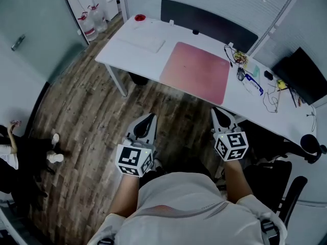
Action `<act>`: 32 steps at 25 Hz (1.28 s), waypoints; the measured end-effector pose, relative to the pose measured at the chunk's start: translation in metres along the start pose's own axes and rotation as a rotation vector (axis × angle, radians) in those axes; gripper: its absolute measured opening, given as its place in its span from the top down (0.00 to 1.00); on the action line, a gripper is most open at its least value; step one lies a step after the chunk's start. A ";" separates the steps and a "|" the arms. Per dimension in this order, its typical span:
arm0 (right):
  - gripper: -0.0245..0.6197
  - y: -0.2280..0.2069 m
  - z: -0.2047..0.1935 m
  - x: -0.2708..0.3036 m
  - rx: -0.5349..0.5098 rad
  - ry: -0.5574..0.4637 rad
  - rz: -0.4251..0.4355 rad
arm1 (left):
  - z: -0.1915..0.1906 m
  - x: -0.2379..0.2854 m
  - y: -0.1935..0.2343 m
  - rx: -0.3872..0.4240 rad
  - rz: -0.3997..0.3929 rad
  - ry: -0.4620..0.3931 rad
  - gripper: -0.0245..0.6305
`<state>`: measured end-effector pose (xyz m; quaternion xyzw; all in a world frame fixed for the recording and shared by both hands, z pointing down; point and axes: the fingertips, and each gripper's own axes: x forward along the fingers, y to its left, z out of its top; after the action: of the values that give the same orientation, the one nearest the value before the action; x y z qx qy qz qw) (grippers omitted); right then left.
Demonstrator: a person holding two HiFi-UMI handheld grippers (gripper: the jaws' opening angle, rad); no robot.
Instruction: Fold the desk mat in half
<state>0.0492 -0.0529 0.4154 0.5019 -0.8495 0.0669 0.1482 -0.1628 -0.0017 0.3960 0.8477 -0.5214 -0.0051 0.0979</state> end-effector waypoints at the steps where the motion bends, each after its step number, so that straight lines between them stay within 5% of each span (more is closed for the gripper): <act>1: 0.88 -0.005 -0.001 0.004 0.005 0.004 -0.008 | -0.001 0.006 0.003 -0.004 -0.006 0.004 0.94; 9: 0.88 -0.064 -0.004 0.032 0.061 0.002 -0.049 | 0.001 0.079 -0.005 0.011 -0.056 0.041 0.94; 21: 0.88 -0.246 -0.022 0.072 0.191 0.006 -0.117 | 0.006 0.259 -0.064 -0.006 -0.108 0.092 0.94; 32: 0.88 -0.300 -0.053 0.094 0.229 0.101 -0.181 | -0.002 0.338 -0.055 0.002 -0.144 0.141 0.94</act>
<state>0.2776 -0.2637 0.4848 0.5862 -0.7789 0.1749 0.1379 0.0405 -0.2761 0.4205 0.8813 -0.4509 0.0478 0.1329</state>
